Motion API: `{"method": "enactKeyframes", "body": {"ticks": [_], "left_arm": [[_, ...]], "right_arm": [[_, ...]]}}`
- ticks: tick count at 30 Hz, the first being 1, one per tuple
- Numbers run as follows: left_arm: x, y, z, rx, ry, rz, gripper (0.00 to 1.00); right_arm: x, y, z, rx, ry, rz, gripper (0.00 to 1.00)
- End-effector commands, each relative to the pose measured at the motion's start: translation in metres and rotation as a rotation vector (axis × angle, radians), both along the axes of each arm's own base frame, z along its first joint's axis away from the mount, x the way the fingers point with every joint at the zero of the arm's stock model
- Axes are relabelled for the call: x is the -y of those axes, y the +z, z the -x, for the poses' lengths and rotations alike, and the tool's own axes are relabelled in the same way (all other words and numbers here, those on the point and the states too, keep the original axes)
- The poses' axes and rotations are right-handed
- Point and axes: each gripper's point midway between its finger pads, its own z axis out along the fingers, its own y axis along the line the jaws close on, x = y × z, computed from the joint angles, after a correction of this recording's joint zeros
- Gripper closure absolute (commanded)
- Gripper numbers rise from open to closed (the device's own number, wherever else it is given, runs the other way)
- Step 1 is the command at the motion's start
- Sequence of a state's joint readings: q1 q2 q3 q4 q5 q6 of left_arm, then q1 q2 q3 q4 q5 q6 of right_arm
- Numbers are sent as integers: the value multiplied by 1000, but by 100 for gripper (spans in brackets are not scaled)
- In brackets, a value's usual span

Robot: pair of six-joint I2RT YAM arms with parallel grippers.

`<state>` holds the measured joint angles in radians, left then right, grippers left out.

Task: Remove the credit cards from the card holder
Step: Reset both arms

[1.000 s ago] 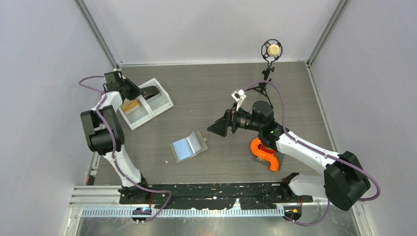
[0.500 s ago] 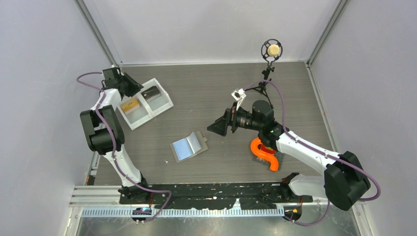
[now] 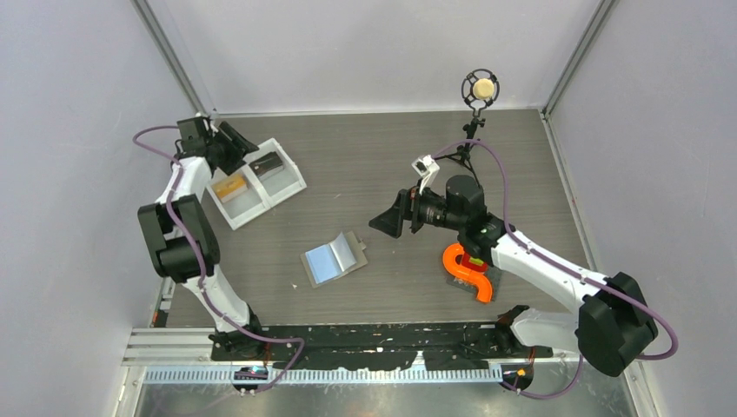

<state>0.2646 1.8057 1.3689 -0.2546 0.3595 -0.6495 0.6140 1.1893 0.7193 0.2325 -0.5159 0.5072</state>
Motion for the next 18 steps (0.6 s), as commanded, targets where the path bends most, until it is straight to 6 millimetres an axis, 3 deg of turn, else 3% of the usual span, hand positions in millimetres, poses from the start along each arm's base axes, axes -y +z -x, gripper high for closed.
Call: {"method": "enactKeyframes", "body": {"ticks": [1, 2, 3, 10, 15, 18], "left_arm": [[35, 66, 31, 115, -100, -9, 9], [43, 72, 39, 118, -124, -15, 2], [52, 75, 49, 112, -152, -24, 1], [102, 124, 118, 252, -317, -34, 0], [126, 135, 181, 329, -411, -70, 0], [139, 130, 217, 376, -462, -78, 0]], "right_arm": [[13, 30, -11, 133, -73, 32, 5], [19, 31, -15, 150, -105, 63, 5], [22, 31, -17, 156, -119, 77, 5], [47, 48, -21, 219, -227, 143, 5], [63, 60, -18, 207, -304, 143, 5], [72, 63, -16, 204, -355, 129, 5]]}}
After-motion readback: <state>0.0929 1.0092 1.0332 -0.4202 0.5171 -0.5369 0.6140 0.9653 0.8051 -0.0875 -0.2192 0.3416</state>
